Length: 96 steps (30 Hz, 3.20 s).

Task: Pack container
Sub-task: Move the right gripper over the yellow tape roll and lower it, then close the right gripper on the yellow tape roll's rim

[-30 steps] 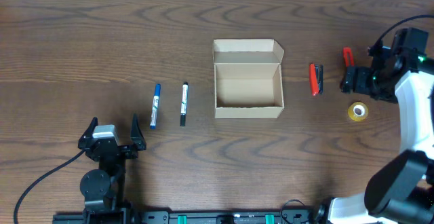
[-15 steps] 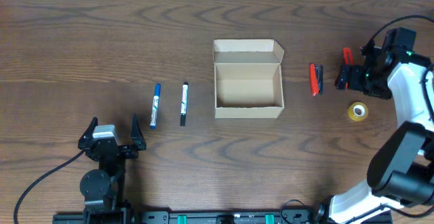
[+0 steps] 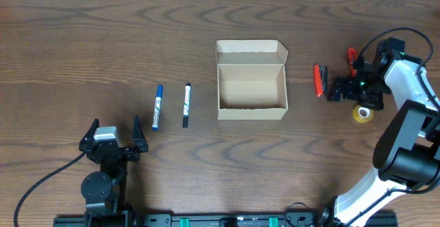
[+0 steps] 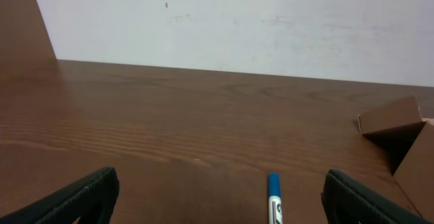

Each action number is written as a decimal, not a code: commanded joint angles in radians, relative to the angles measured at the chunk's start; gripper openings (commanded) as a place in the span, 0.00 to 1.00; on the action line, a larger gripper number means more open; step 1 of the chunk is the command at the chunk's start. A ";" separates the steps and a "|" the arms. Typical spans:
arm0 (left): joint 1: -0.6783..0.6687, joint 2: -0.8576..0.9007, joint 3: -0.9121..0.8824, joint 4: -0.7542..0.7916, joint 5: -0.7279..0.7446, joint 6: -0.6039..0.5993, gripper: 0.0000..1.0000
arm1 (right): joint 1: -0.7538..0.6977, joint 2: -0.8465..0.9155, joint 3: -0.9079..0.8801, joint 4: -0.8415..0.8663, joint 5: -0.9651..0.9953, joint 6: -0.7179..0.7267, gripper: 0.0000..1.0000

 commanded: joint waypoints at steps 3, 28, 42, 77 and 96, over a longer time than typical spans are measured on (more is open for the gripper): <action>0.003 -0.006 -0.011 -0.053 0.011 -0.003 0.95 | -0.003 0.015 0.006 -0.023 0.024 -0.018 0.99; 0.003 -0.006 -0.011 -0.053 0.012 -0.003 0.95 | -0.003 0.015 0.006 -0.055 0.173 0.018 0.99; 0.003 -0.006 -0.011 -0.053 0.012 -0.003 0.95 | -0.003 0.015 -0.027 -0.007 0.157 0.011 0.99; 0.003 -0.006 -0.011 -0.053 0.011 -0.003 0.95 | -0.003 0.015 -0.127 0.098 0.129 0.004 0.99; 0.003 -0.006 -0.011 -0.053 0.011 -0.003 0.95 | -0.003 0.015 -0.125 0.124 0.126 0.036 0.01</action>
